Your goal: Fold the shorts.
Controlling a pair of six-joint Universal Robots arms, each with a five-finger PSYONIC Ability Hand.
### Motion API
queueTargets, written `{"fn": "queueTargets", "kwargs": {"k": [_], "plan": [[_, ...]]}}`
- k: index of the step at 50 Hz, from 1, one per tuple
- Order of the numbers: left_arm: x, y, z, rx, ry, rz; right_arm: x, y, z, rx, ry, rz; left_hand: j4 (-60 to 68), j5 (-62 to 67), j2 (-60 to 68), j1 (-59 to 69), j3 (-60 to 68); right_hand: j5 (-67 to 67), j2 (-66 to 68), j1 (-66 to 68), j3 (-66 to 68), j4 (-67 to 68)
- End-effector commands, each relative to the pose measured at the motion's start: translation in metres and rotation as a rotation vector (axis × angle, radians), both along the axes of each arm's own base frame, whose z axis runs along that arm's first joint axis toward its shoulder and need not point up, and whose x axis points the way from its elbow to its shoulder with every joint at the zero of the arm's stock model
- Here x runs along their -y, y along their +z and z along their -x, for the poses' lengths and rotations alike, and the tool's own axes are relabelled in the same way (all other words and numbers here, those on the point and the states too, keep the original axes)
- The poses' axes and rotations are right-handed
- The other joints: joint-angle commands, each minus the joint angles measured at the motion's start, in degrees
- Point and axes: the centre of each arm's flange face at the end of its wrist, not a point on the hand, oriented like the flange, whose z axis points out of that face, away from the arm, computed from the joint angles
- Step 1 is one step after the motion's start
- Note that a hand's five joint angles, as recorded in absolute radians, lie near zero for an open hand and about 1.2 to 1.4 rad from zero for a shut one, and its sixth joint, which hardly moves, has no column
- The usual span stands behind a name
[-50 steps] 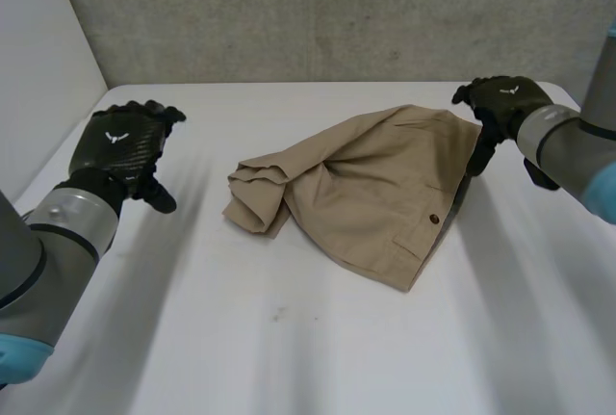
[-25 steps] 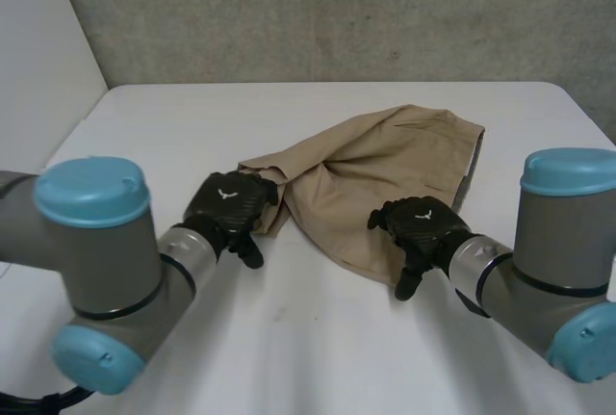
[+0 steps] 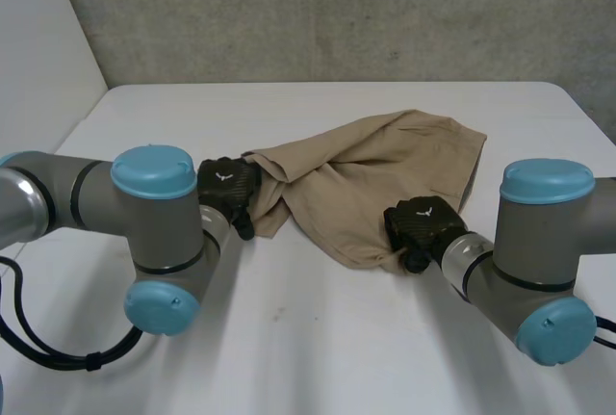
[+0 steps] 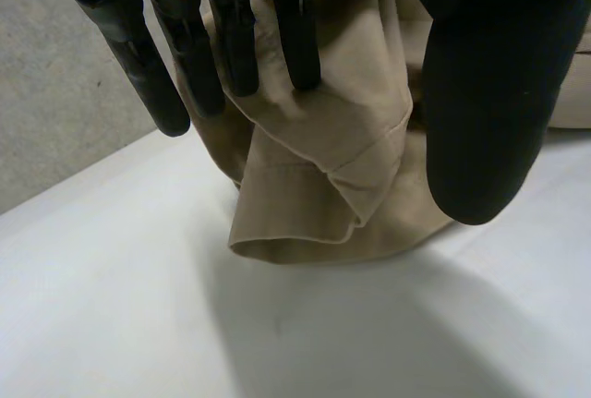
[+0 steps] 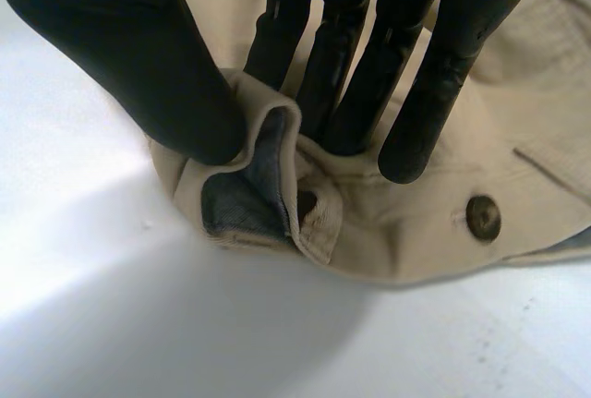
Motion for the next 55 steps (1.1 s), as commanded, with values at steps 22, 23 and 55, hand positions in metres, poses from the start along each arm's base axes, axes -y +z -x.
{"fn": "queueTargets", "kwargs": {"k": [22, 23, 55], "plan": [[0.036, 0.007, 0.013, 0.019, 0.006, 0.178, -0.031, 0.103, 0.018, -0.071, 0.055, 0.311, 55.3, 55.7, 54.9, 54.2, 54.6, 15.1, 14.0, 26.8, 17.2, 12.4], [0.036, 0.006, 0.012, 0.033, 0.008, 0.179, -0.032, 0.108, 0.019, -0.068, 0.056, 0.318, 55.4, 55.8, 54.9, 54.3, 54.7, 15.1, 14.0, 26.8, 17.2, 12.4], [-0.063, 0.191, -0.067, -0.029, -0.016, 0.362, -0.023, 0.208, 0.033, -0.085, 0.012, 0.418, 55.4, 55.8, 54.9, 54.3, 54.7, 2.3, 1.1, 14.0, 4.4, -0.4]]}}
